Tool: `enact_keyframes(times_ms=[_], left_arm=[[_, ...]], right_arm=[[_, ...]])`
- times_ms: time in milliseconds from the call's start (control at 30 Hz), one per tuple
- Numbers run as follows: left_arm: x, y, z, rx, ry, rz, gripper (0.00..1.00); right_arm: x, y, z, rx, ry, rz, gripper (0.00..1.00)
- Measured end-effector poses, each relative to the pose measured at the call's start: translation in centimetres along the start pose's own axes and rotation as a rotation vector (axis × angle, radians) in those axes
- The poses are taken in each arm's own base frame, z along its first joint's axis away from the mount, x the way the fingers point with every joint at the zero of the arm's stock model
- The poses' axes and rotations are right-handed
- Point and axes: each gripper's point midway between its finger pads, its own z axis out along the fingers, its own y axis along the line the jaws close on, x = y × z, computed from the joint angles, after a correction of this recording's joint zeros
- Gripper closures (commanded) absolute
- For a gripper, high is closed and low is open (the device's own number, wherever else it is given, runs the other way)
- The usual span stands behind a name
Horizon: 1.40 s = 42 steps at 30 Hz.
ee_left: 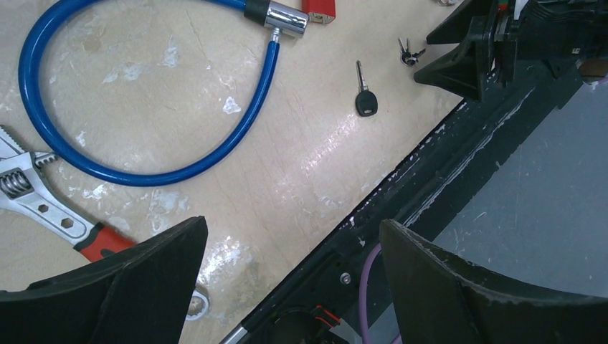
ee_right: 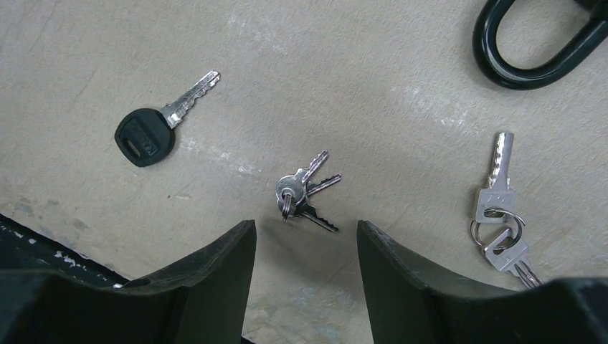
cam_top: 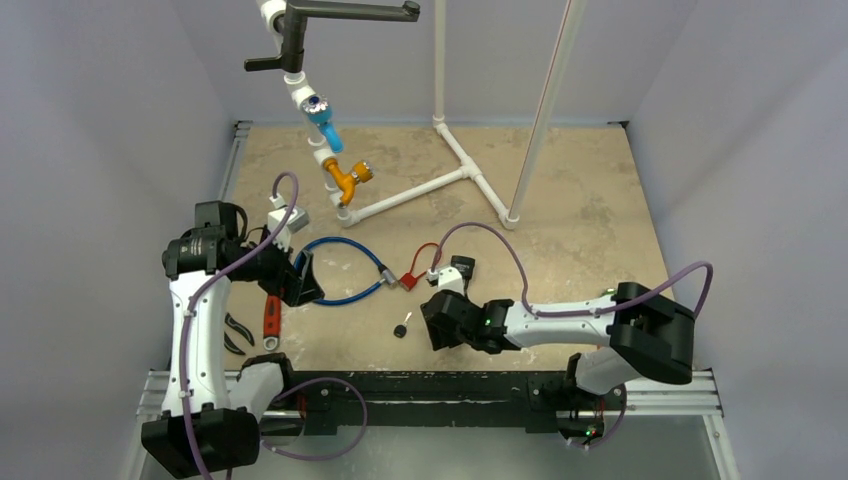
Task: Unlock with the key
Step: Pick up the key from the center of the board.
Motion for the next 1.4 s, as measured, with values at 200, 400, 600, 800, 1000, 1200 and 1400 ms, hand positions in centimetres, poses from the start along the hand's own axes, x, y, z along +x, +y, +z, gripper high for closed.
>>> enact_keyframes(times_ms=[200, 400, 600, 800, 1000, 1200, 1400], left_arm=[[0.0, -0.3, -0.5, -0.024, -0.005, 0.024, 0.09], [0.1, -0.2, -0.7, -0.036, 0.002, 0.027, 0.1], [0.1, -0.2, -0.8, -0.041, 0.003, 0.028, 0.1], [0.0, -0.1, -0.9, -0.049, 0.001, 0.032, 0.1], [0.0, -0.2, -1.0, -0.054, -0.002, 0.037, 0.1], [0.0, -0.3, -1.1, -0.061, -0.007, 0.044, 0.1], [0.1, -0.3, -1.2, -0.064, -0.007, 0.047, 0.1]], right_arm=[[-0.2, 0.3, 0.5, 0.004, 0.003, -0.011, 0.47], [-0.5, 0.7, 0.7, -0.004, -0.006, -0.023, 0.53], [-0.4, 0.8, 0.8, -0.013, -0.012, -0.022, 0.61], [0.3, 1.1, 0.5, -0.032, -0.015, -0.035, 0.7], [0.6, 1.4, 0.4, -0.039, -0.011, -0.043, 0.79], [0.5, 1.3, 0.6, -0.025, -0.019, -0.033, 0.98], [0.4, 1.1, 0.6, -0.013, -0.027, -0.024, 1.0]])
